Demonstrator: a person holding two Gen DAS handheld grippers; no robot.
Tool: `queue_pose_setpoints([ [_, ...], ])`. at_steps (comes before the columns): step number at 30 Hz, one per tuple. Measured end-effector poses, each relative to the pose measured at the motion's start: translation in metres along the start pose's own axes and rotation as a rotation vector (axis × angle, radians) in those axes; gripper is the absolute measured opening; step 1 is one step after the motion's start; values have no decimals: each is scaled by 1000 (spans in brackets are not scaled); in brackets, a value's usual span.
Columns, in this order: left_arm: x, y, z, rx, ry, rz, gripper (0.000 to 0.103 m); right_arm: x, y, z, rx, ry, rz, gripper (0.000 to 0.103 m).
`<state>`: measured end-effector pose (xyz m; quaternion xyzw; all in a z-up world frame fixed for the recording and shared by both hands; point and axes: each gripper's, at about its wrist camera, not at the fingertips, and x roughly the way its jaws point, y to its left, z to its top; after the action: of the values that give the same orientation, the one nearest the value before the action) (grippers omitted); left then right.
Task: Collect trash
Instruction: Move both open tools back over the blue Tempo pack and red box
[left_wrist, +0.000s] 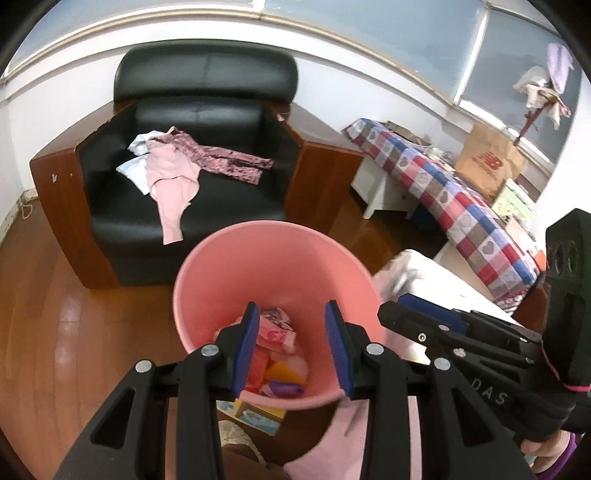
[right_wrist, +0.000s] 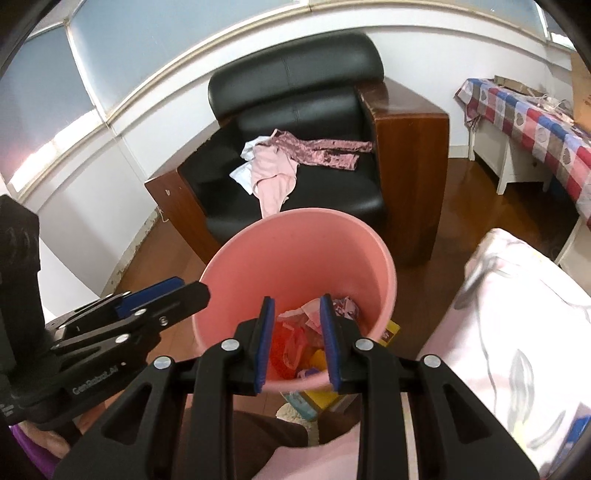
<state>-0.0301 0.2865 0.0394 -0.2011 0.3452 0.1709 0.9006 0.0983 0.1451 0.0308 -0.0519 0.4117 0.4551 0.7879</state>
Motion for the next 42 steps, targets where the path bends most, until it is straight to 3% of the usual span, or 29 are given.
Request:
queue_pose_setpoints([
  [11,-23,-64,-32,72,33,-116,36,-72,-19,-64,20,-49,-74,26],
  [23,-18,-143,-76,196,111,-230,36,-147,-97,-142,69,-20,-228,26],
  [33,2,-193,-108,262,200,-266,36,-193,-170,-179,15,116,-300,27],
  [36,7,-201,-110,265,217,-273,36,-201,-190,-186,-1,134,-327,44],
  [42,18,-216,-114,283,244,-266,36,-199,-216,-190,-78,222,-301,46],
])
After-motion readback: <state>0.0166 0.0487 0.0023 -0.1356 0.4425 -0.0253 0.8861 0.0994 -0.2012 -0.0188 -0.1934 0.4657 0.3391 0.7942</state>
